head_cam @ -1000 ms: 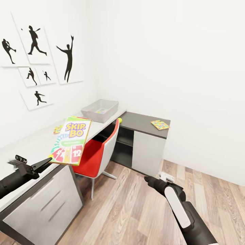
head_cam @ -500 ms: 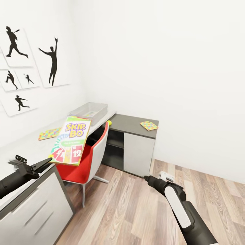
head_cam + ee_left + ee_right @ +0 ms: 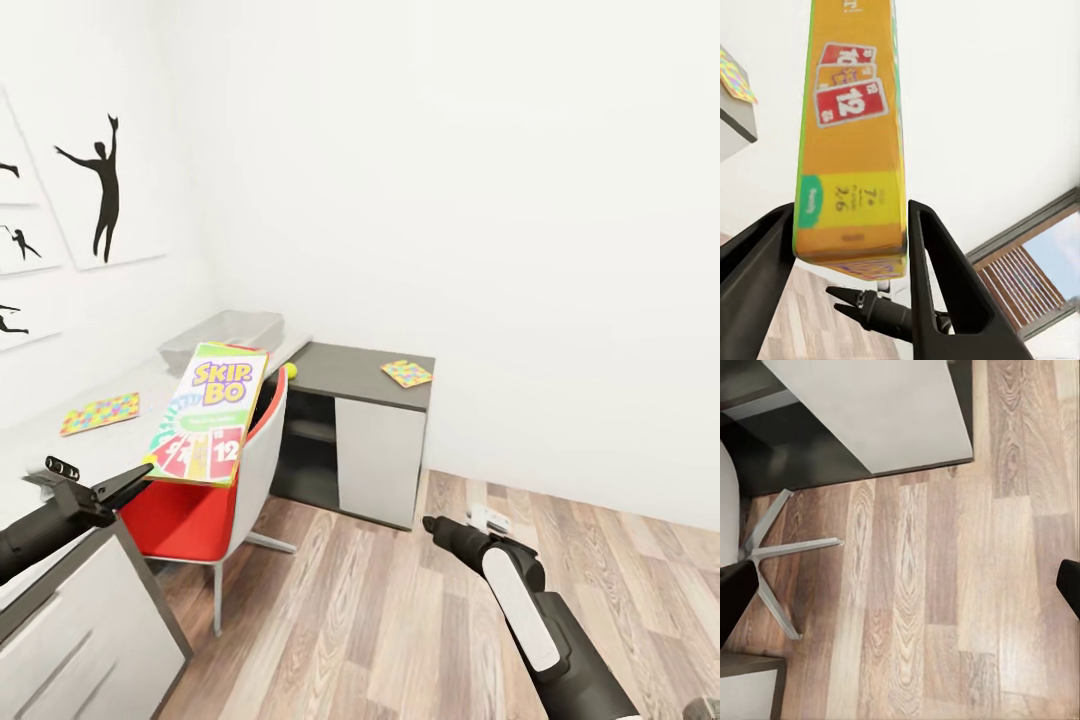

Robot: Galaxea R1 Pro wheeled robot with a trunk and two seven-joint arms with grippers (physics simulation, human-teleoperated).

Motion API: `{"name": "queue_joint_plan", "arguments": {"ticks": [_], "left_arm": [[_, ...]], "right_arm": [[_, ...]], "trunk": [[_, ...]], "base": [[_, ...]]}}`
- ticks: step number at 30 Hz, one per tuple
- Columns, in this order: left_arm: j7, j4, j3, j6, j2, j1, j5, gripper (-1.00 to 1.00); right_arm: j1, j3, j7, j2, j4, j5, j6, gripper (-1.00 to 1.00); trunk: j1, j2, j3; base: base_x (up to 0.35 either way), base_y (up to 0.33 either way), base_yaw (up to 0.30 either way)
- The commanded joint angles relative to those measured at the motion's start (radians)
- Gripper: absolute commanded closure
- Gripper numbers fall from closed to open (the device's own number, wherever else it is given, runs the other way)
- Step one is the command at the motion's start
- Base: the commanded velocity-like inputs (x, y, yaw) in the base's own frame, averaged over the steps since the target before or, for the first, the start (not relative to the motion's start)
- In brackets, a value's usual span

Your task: Put all the toys in the child's room - the three board games (two on the bed and one on the table), the two jigsaw puzzles on the table, and the tennis ball on the table - inside the toy box on the table in the child's room.

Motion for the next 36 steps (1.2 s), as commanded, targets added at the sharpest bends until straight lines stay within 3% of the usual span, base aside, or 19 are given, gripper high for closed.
{"name": "queue_joint_plan", "arguments": {"ticks": [1,9,12,16,20,36], "left_arm": [[-0.005,0.000,0.001,0.006,0.000,-0.001,0.005,1.00],[-0.005,0.000,0.001,0.006,0.000,0.000,0.005,1.00],[-0.005,0.000,0.001,0.006,0.000,0.000,0.005,1.00],[-0.005,0.000,0.001,0.006,0.000,0.000,0.005,1.00],[-0.006,0.000,0.001,0.006,0.000,0.000,0.005,1.00],[-0.007,0.000,0.002,0.006,0.000,0.000,0.005,1.00]], "right_arm": [[-0.001,0.001,-0.010,0.000,0.001,-0.010,0.002,-1.00],[-0.017,-0.005,-0.019,0.003,0.059,-0.010,0.022,-1.00],[-0.077,-0.006,-0.021,0.009,0.169,-0.010,0.072,-1.00],[-0.186,-0.005,-0.024,0.015,0.413,-0.011,0.121,-1.00],[-0.229,-0.006,-0.024,0.016,0.522,-0.010,0.124,-1.00],[-0.239,0.004,-0.017,0.015,0.550,0.004,0.103,-1.00]], "trunk": [[0.000,-0.001,0.000],[0.000,-0.001,0.010],[0.000,-0.001,0.014],[0.000,-0.001,0.018],[0.000,-0.001,0.020],[0.000,-0.001,0.021]], "base": [[0.001,0.000,-0.204],[0.000,0.000,-0.204],[0.000,0.000,-0.204],[0.000,0.000,-0.199],[0.000,0.000,-0.090],[-0.014,0.019,-0.005]]}}
